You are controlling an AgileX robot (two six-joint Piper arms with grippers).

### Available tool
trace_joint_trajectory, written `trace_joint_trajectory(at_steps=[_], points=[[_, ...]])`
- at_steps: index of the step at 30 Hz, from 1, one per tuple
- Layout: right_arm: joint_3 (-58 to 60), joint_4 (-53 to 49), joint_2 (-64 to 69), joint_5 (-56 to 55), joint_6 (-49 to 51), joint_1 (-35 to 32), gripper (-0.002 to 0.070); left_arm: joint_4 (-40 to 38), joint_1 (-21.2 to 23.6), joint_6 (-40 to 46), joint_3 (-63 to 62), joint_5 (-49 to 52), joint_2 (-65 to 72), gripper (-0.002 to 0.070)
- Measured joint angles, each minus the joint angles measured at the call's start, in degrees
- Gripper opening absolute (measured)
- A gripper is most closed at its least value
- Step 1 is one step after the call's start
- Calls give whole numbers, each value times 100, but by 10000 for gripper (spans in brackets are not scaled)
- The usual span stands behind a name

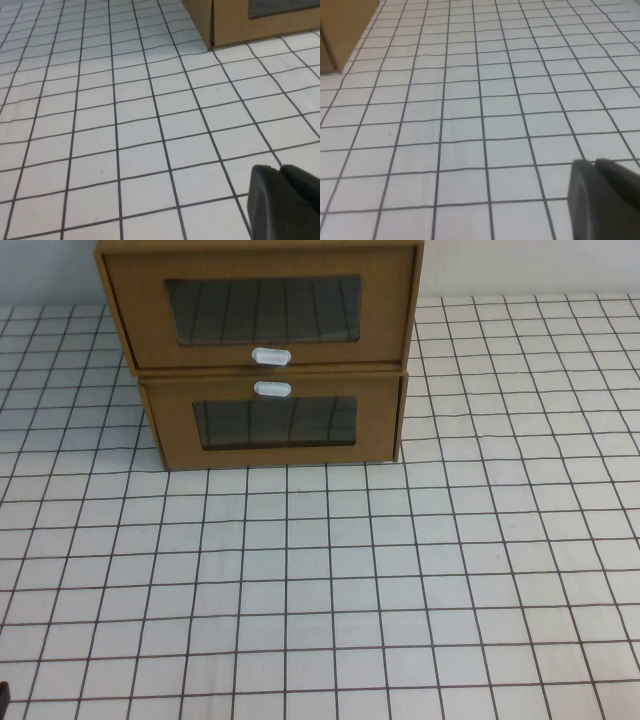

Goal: Open the shoe box
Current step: 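Pull the top drawer of the cardboard box fully open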

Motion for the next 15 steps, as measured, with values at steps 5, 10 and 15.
trace_joint_trajectory(at_steps=[5,10,15], points=[[0,0,0,0,0,0,-13,0,0,0,0,0,0,-2],[0,0,0,0,0,0,-13,0,0,0,0,-11,0,-2],[0,0,0,0,0,0,-13,0,0,0,0,-42,0,-2]])
